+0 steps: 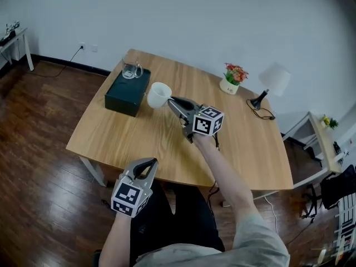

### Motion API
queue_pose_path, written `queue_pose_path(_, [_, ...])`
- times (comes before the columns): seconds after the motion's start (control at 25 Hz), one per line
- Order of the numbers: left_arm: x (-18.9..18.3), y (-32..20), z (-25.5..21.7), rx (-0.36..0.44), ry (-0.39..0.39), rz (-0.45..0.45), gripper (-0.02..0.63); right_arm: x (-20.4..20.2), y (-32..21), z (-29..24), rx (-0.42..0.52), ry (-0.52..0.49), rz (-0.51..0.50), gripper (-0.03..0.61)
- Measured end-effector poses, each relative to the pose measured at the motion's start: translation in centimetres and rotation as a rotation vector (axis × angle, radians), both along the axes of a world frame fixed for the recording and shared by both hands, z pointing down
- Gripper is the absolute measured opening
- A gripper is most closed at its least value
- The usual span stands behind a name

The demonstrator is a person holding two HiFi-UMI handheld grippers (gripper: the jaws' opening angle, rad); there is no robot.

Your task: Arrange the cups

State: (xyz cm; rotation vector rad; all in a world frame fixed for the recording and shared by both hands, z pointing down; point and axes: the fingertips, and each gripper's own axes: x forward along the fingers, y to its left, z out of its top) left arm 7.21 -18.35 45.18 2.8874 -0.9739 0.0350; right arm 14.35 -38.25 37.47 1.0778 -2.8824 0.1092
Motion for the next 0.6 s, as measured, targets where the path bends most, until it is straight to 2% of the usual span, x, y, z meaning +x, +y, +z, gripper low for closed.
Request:
queue_pose_path(0.16, [0.0, -0.2, -0.3, -0.008, 0.027, 0.001, 0.005, -5.3, -3.1, -1.4, 0.02, 0.036, -0.034, 0.059])
queue_pose_path(0.36, [0.1, -0.2, -0.6, -0.016, 0.053, 0.007, 0.005, -10.3, -6.9, -0.9, 0.019, 0.133, -0.038, 0.06])
queue_pose_path(0.48, [0.0, -0.3, -0.8, -0.022, 0.071, 0.01, 0.005, -12.0, -8.5, 0.2, 0.002, 0.185, -0.032, 0.059])
queue_pose_path(0.6, [-0.1, -0.3, -1.1, -0.02, 0.082, 0.011, 0.005, -12.5, -9.4, 0.8, -0.014, 0.18, -0.02, 0.06])
